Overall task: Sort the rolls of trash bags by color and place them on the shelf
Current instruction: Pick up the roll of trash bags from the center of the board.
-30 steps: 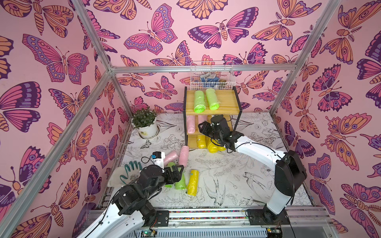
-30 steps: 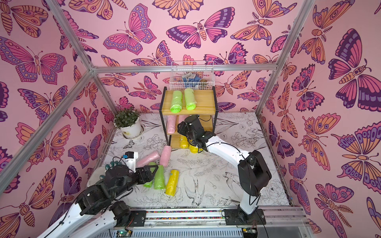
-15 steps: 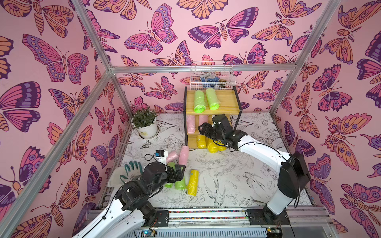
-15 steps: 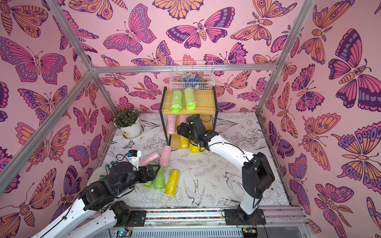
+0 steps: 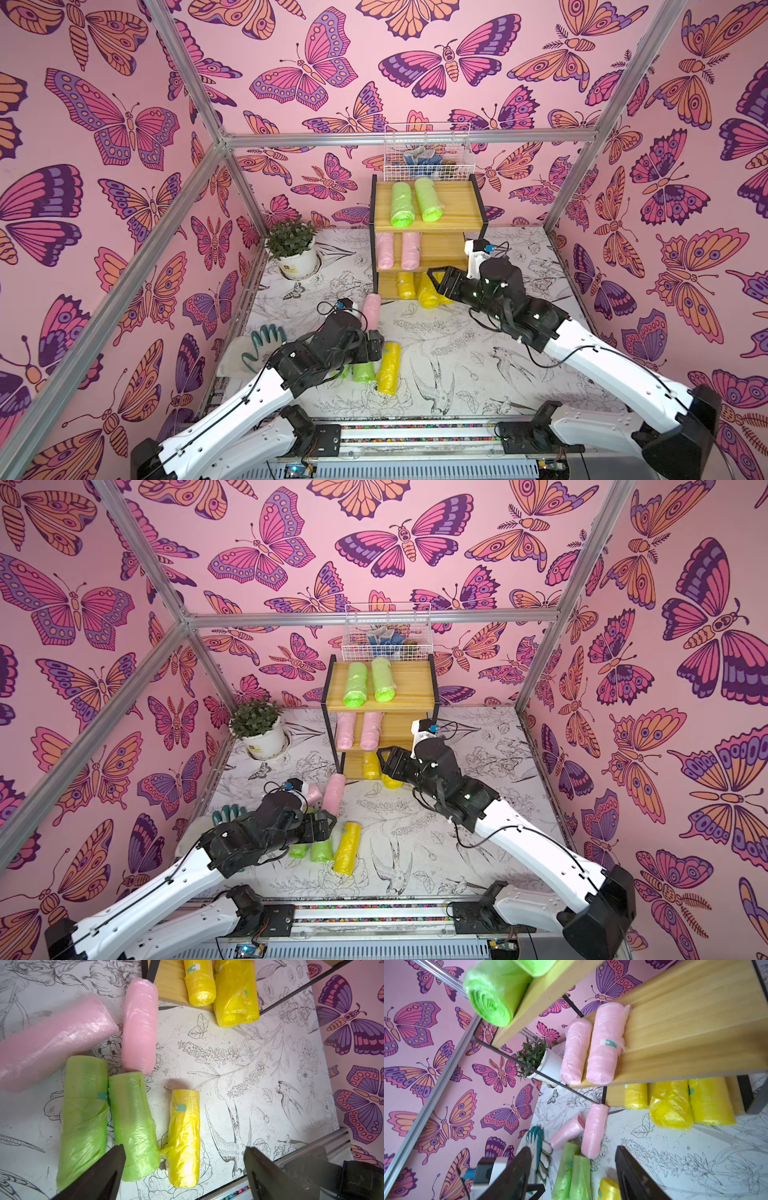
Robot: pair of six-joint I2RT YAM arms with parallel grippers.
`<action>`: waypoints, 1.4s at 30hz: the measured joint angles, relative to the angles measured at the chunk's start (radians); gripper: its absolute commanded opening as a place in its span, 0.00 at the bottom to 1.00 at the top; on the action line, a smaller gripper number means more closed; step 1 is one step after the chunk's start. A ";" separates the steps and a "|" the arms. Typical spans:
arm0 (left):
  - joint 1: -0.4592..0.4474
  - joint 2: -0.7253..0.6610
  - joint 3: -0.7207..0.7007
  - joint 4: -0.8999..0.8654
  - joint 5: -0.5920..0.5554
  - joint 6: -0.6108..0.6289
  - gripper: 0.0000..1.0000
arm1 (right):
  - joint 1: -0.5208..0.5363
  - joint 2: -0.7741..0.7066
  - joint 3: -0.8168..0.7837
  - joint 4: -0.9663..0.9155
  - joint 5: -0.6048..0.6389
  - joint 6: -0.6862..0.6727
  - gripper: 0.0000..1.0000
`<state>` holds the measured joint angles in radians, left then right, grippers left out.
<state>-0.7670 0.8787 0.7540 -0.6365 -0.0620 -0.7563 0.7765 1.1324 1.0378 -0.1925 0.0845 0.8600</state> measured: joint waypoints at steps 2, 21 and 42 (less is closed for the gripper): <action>0.000 0.050 0.014 0.003 0.027 0.010 0.90 | 0.046 -0.046 -0.037 -0.031 0.034 -0.001 0.66; -0.047 0.416 0.095 0.015 0.172 0.061 0.79 | 0.167 -0.324 -0.128 -0.346 0.276 -0.016 0.73; -0.058 0.610 0.151 0.009 0.144 0.068 0.84 | 0.167 -0.439 -0.186 -0.485 0.315 0.015 0.84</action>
<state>-0.8253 1.4883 0.9054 -0.6277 0.0818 -0.6880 0.9432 0.6933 0.8516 -0.6777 0.3992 0.8749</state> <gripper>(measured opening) 0.828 0.843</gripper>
